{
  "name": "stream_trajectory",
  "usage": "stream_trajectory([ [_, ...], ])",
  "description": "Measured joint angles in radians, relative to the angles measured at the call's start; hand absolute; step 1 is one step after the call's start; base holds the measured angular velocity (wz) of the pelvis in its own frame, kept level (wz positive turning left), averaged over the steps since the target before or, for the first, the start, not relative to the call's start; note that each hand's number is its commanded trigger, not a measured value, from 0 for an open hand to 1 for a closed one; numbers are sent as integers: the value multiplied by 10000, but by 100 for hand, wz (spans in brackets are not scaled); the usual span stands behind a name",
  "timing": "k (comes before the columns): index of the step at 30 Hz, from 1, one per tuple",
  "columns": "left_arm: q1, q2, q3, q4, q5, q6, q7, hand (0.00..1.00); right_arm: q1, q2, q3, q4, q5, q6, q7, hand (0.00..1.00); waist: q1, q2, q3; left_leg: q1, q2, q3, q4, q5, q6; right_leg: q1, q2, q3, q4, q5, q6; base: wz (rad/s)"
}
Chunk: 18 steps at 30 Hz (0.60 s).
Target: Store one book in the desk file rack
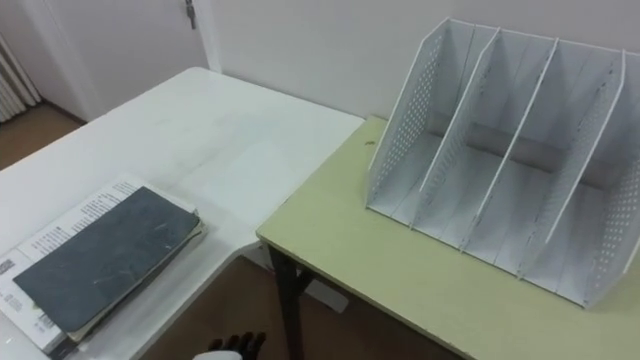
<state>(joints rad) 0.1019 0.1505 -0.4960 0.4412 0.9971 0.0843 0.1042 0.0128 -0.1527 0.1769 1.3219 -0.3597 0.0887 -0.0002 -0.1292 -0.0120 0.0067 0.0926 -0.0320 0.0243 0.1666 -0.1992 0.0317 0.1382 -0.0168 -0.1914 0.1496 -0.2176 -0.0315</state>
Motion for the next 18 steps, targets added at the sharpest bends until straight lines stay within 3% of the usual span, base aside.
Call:
stream_trajectory([
  [5,-146,316,0,-1936,242,-108,214,0,16,1,11,43,-12,-17,36,0,-64,-15,8,-35,8,15,11,2,3,33,1,-26,19,2,-2,2],
  [12,-171,536,-17,-2986,870,-260,506,0,44,29,25,64,59,-10,93,0,-69,-60,26,-89,2,-43,47,19,11,-17,-15,-46,-124,4,-1,2],
  [18,-178,784,149,-3385,848,-574,1406,0,75,23,216,407,230,-83,47,0,-5,-48,9,-123,12,-93,31,19,11,-15,-5,-45,-98,22,-15,1],
])
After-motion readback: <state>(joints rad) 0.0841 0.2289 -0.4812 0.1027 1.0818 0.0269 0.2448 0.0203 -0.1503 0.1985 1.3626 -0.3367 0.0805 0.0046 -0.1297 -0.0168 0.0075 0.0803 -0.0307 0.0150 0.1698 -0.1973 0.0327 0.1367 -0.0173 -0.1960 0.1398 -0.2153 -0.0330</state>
